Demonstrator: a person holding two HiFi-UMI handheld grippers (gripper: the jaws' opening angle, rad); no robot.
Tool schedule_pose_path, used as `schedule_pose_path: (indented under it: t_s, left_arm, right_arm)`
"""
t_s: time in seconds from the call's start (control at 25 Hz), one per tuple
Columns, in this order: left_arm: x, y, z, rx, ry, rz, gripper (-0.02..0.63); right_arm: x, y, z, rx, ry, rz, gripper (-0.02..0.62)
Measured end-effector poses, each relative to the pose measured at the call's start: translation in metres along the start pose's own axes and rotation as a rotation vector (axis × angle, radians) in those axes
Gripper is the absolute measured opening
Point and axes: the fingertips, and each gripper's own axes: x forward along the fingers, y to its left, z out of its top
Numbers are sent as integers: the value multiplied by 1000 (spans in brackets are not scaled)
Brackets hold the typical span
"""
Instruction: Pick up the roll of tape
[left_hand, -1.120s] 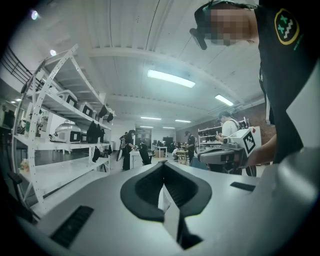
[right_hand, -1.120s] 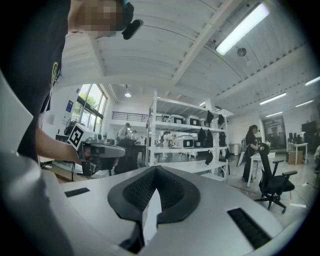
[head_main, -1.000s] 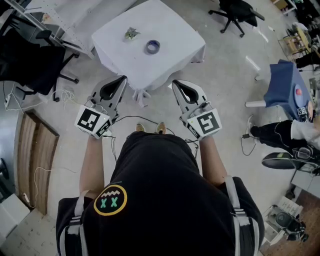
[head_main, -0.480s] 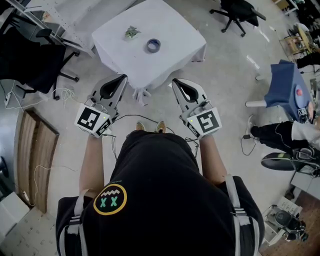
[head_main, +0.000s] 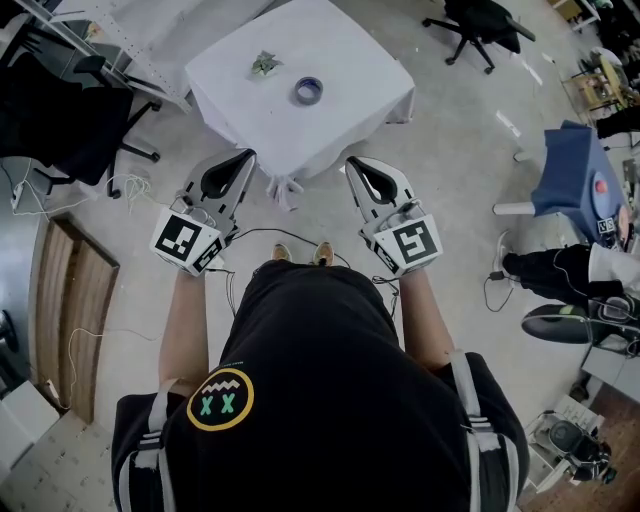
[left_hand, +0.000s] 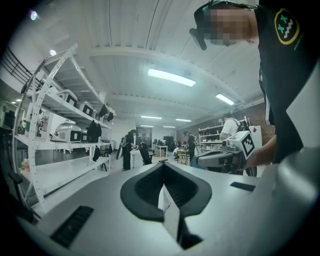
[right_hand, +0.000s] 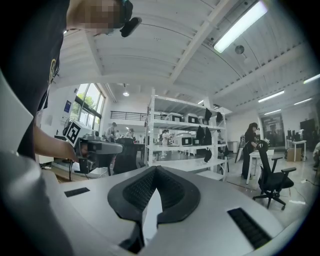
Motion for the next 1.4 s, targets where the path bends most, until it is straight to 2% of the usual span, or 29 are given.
schedule_pose_path:
  t_s: [0.48, 0.76, 1.12, 1.4]
  left_arm:
    - [-1, 1, 2, 2, -7, 4, 17]
    - [-1, 1, 2, -2, -3, -3, 17]
    - [-1, -1, -1, -7, 2, -12, 17]
    - [-1, -2, -3, -15, 4, -18, 17]
  right_arm:
    - [2, 3, -1, 3, 2, 3, 20]
    - [2, 5, 0, 13, 3, 14, 45]
    - [3, 10, -2, 16, 8, 38, 105]
    - [2, 14, -5, 23, 21, 59, 196]
